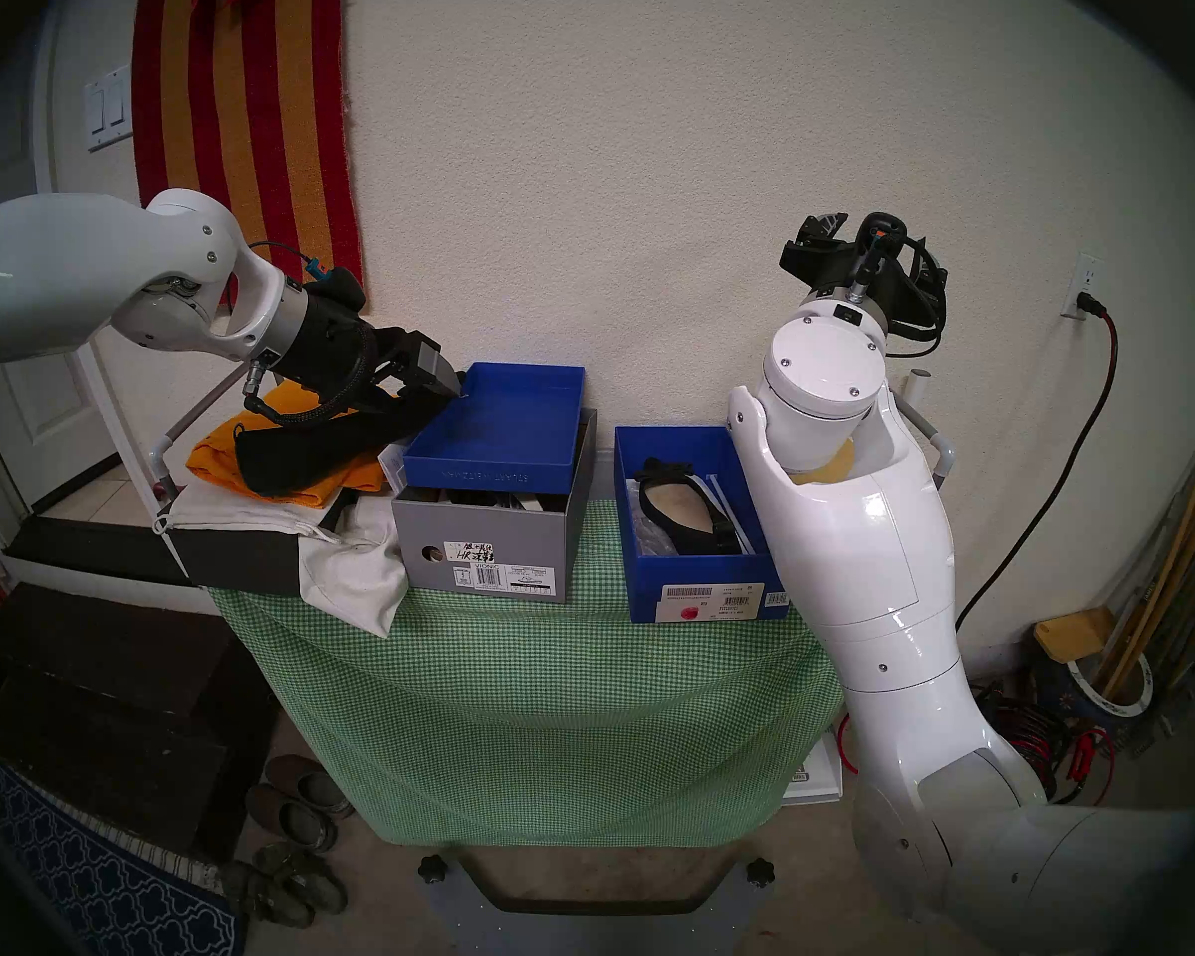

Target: Put shoes into shoe box

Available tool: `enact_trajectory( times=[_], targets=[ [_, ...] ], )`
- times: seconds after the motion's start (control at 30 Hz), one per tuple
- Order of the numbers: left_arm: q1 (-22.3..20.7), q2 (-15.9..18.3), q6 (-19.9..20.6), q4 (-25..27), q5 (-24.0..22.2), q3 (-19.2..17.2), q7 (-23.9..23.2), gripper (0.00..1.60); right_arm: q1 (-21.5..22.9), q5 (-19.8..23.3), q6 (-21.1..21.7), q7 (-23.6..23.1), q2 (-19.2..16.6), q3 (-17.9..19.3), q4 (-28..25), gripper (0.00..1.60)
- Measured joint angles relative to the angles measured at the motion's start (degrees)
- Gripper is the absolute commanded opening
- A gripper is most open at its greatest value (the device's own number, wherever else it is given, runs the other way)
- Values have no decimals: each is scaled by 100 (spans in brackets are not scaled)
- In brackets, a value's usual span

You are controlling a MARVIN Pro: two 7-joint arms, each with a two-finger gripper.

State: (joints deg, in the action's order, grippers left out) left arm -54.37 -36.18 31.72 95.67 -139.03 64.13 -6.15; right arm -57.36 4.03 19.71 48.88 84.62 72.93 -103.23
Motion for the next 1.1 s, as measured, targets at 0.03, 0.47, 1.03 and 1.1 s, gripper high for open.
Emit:
enact_trajectory(
  times=[0.03,0.47,1.03,1.1],
  targets=[
    [19,-13,-5,-11,-11,-4,-2,73,0,0,0,0,0,0,0,160],
    [104,57,-120,-25,-68,141,79,0,0,-1,-1,0,1,0,0,160],
    [-552,656,-1352,603,32,311,1223,0,1,-4,-1,0,4,0,0,160],
    [-625,712,-1503,649,30,287,1343,0,1,-4,-1,0,4,0,0,160]
  ],
)
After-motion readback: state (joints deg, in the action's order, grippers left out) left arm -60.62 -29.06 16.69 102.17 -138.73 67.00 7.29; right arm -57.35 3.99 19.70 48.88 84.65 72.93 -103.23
